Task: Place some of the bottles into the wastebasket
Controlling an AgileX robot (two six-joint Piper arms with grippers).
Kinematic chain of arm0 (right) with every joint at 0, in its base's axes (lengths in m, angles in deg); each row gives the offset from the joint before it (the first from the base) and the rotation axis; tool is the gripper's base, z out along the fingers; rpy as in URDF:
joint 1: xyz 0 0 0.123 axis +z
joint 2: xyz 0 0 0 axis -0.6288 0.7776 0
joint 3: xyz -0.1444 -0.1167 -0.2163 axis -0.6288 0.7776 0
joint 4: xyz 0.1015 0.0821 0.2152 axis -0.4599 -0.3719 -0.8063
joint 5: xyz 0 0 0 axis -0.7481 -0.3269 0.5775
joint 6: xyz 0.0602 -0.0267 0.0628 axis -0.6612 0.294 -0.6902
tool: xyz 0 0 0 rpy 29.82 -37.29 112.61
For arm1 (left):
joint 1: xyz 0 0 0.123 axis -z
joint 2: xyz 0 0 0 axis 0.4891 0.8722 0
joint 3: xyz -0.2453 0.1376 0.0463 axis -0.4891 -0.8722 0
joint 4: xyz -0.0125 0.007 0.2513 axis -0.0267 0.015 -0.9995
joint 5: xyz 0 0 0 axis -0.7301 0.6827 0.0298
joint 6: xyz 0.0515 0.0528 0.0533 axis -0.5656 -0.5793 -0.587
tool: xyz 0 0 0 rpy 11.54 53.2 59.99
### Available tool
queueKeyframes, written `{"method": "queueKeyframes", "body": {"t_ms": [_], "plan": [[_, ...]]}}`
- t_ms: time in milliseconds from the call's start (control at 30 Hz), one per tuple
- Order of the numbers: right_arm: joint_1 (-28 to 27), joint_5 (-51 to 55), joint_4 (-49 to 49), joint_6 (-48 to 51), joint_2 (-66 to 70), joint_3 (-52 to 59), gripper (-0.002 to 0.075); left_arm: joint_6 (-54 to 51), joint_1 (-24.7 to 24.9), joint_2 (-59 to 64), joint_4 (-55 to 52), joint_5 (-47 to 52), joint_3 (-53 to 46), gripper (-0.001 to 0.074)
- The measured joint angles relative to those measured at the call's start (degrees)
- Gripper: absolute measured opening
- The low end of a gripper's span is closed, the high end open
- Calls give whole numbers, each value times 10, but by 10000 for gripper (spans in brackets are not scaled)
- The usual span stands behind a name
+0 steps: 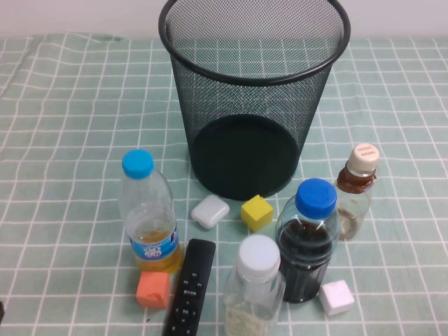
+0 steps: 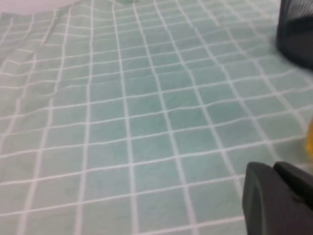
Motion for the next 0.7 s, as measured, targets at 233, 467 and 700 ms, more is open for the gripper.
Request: {"method": "queueKeyframes", "body": {"t_ms": [233,467,700], "plan": [[0,0,0,0,0,0,-7,3,0,0,226,-97,0,-6],[0,0,0,0,0,0,-7,5,0,15,316,-83,41,-6],[0,0,0,0,0,0,-7,-98,0,209,320,91,206,-6]]}}
